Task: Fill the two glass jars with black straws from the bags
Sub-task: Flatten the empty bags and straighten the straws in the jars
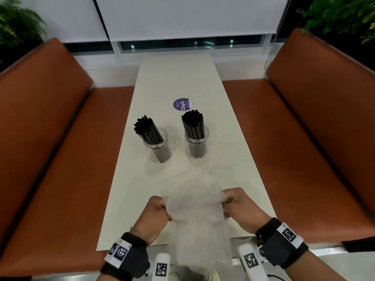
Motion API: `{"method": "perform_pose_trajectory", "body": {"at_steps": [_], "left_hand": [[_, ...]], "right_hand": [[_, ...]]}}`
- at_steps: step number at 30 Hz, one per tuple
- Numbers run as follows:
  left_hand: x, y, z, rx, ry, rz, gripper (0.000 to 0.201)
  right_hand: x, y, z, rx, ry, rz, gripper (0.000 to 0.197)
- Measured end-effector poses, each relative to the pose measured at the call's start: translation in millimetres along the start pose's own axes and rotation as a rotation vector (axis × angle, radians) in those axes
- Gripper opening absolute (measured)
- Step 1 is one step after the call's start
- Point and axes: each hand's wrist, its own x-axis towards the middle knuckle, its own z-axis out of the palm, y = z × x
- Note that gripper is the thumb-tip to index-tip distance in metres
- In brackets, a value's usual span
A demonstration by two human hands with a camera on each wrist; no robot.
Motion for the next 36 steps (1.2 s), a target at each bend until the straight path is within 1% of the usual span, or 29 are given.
{"method": "perform_pose_trajectory", "body": {"at_steps": [2,4,6,7,8,9,10,11,12,13,15,16,17,18,19,20,21,22,23,24,26,29,32,33,34,35,36], "left_hand": [[-1,0,-4,-0.098,0.007,0.007,0.027],[0,4,-7,-0.238,0.011,-0.095,0.027],[0,5,-9,-0.389,-0.006,-0.239,0.034],[1,4,-12,-0.408,-0.023,-0.307,0.042],[-1,3,-13,-0.350,-0.065,-0.346,0.049],[-2,0,-12,-0.241,-0.128,-0.350,0.050],[-3,-5,-12,-0.124,-0.178,-0.333,0.043],[-6,-6,-9,-0.021,-0.211,-0.300,0.027],[-6,-8,-8,0.026,-0.190,-0.279,0.014],[-5,-12,-8,0.039,-0.147,-0.266,0.014],[-5,-14,-8,0.011,-0.068,-0.235,0.010],[-5,-12,-7,0.012,-0.034,-0.207,0.018],[-5,-12,-7,0.032,-0.005,-0.171,0.026],[-4,-12,-6,0.055,0.017,-0.127,0.028],[-4,-12,-5,0.096,0.028,-0.079,0.026],[-3,-13,-3,0.140,0.042,-0.033,0.024],[-2,-14,-3,0.180,0.046,0.008,0.022],[-2,-13,-2,0.223,0.042,0.044,0.020],[-2,-14,0,0.259,0.030,0.070,0.021],[-1,-15,2,0.262,0.029,0.077,0.020],[3,-18,5,0.156,0.027,0.026,0.012],[7,-18,10,-0.073,-0.063,-0.125,0.027],[12,-21,13,-0.263,-0.161,-0.273,0.045],[14,-22,13,-0.334,-0.201,-0.318,0.047],[15,-21,12,-0.411,-0.252,-0.371,0.043],[16,-19,11,-0.484,-0.333,-0.420,0.035],[16,-15,10,-0.541,-0.419,-0.454,0.043]], "right_hand": [[5,3,0,-0.056,0.001,-0.078,0.041],[10,2,-2,-0.087,-0.025,-0.174,0.049],[15,2,-3,-0.126,-0.057,-0.241,0.061],[18,3,-3,-0.149,-0.066,-0.259,0.066],[20,3,-2,-0.174,-0.073,-0.268,0.068],[22,2,0,-0.202,-0.069,-0.271,0.068],[22,0,2,-0.228,-0.047,-0.262,0.066],[22,-3,5,-0.237,-0.028,-0.240,0.062],[20,-6,6,-0.201,-0.018,-0.195,0.057],[17,-7,5,-0.123,-0.018,-0.148,0.054],[9,-7,0,0.183,-0.058,0.003,0.049],[5,-6,-1,0.338,-0.077,0.084,0.041],[0,-4,-2,0.440,-0.095,0.153,0.038],[-4,-3,-1,0.447,-0.104,0.210,0.047],[-8,0,2,0.392,-0.108,0.254,0.063],[-12,4,6,0.303,-0.111,0.279,0.073],[-16,6,12,0.227,-0.106,0.287,0.073],[-19,7,16,0.170,-0.087,0.266,0.061],[-22,10,18,0.140,-0.069,0.228,0.045],[-24,15,17,0.138,-0.047,0.180,0.036],[-29,24,12,0.175,0.015,0.114,0.041],[-35,28,6,0.173,0.111,0.017,0.035],[-39,36,-2,0.168,0.160,-0.018,0.057],[-41,38,-6,0.177,0.170,-0.029,0.058],[-43,39,-9,0.167,0.186,-0.045,0.057],[-45,39,-13,0.141,0.206,-0.066,0.055],[-47,41,-16,0.113,0.227,-0.092,0.053]]}}
